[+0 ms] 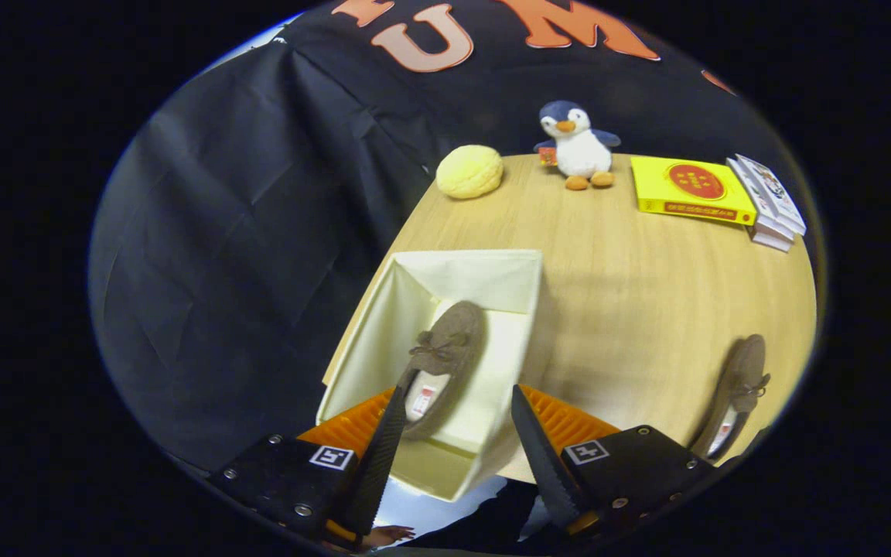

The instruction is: Open the storage box then place both shoes into the box .Put the left shoe in first, then the right shoe, with the right side of both shoes facing outward in a uniform manner.

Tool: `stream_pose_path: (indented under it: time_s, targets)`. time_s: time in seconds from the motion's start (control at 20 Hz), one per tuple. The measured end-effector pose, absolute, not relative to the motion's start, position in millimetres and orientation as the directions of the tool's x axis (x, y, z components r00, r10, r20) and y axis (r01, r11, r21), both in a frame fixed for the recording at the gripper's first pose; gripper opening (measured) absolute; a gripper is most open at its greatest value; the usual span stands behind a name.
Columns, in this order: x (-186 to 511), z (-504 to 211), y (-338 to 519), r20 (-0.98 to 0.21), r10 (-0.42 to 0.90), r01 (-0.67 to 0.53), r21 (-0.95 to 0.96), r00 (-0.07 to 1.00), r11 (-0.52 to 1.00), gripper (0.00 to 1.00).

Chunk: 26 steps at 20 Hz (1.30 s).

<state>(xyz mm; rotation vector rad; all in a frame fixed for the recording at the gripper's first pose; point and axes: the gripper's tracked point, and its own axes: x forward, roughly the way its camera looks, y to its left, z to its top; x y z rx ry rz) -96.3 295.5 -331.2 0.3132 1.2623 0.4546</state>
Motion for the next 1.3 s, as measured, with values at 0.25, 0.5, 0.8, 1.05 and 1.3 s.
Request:
stream_pose_path:
  time_s: [0.25, 0.5, 0.8, 1.05, 1.3]
  targets:
    - [-104, -362, 180, -0.885, 0.386, -0.053, 0.387, 0.26, 0.921, 0.87]
    - [-125, -393, 75, -0.934, 0.245, 0.035, 0.263, 0.26, 0.964, 0.89]
    - [-158, -435, 10, -0.965, 0.142, 0.071, 0.161, 0.221, 0.984, 0.89]
    - [-167, -476, -5, -0.971, 0.102, 0.086, 0.123, 0.215, 0.989, 0.82]
    - [-155, -502, -17, -0.966, 0.036, 0.136, 0.073, 0.255, 0.988, 0.69]
